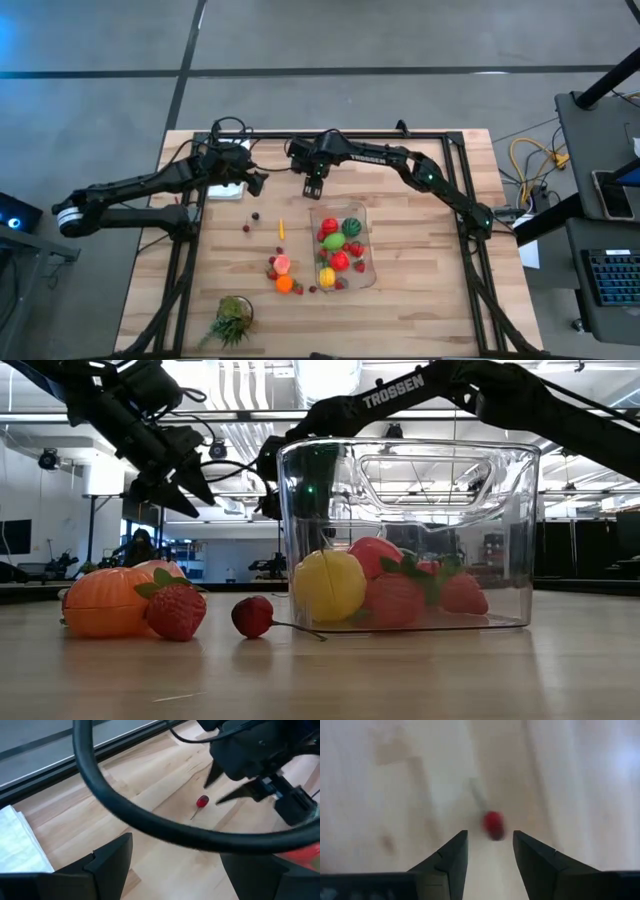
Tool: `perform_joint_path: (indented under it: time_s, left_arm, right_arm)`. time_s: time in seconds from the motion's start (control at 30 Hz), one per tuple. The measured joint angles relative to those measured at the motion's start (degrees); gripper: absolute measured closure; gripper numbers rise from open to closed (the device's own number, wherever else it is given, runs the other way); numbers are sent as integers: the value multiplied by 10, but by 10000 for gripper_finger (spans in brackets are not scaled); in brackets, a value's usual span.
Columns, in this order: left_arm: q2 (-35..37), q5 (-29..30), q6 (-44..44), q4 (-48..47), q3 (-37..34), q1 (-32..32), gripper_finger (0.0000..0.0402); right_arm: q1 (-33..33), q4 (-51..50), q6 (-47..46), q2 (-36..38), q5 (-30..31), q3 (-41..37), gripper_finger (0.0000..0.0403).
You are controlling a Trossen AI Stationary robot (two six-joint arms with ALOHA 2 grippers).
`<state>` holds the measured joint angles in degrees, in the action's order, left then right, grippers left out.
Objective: Pick and placing Produce into tupperware
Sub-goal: Put the red cherry into the transparent bin
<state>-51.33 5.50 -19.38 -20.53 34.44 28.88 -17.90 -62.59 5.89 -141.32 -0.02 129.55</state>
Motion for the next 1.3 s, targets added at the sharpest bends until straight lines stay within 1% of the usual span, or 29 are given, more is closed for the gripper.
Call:
perform_joint_path:
  time_s: [0.07, 0.23, 0.43, 0.53, 0.6, 0.87, 1.17, 1.3]
  left_arm:
    - [1, 0, -6, 0, 0, 0, 124]
    - [0, -7, -14, 3, 0, 0, 124]
    - [1, -7, -14, 5, 0, 0, 124]
    - [1, -7, -14, 5, 0, 0, 124]
    - [0, -7, -14, 6, 0, 0, 124]
    - [0, -8, -14, 6, 0, 0, 124]
    - [0, -8, -13, 8, 0, 0, 124]
    - [0, -8, -13, 7, 0, 0, 124]
  right_arm:
    - [-1, 2, 19, 0, -1, 3, 251]
    - [-1, -3, 36, 0, -38, 4, 231]
    - [-4, 5, 38, 0, -40, 4, 201]
    - [-11, 3, 37, 0, -70, 3, 192]
    - [-14, 3, 36, 0, -90, 2, 191]
    - [-14, 7, 30, -1, -90, -1, 200]
    - [-15, 3, -9, -20, -91, -5, 200]
    - [-15, 5, -9, -21, -82, -5, 200]
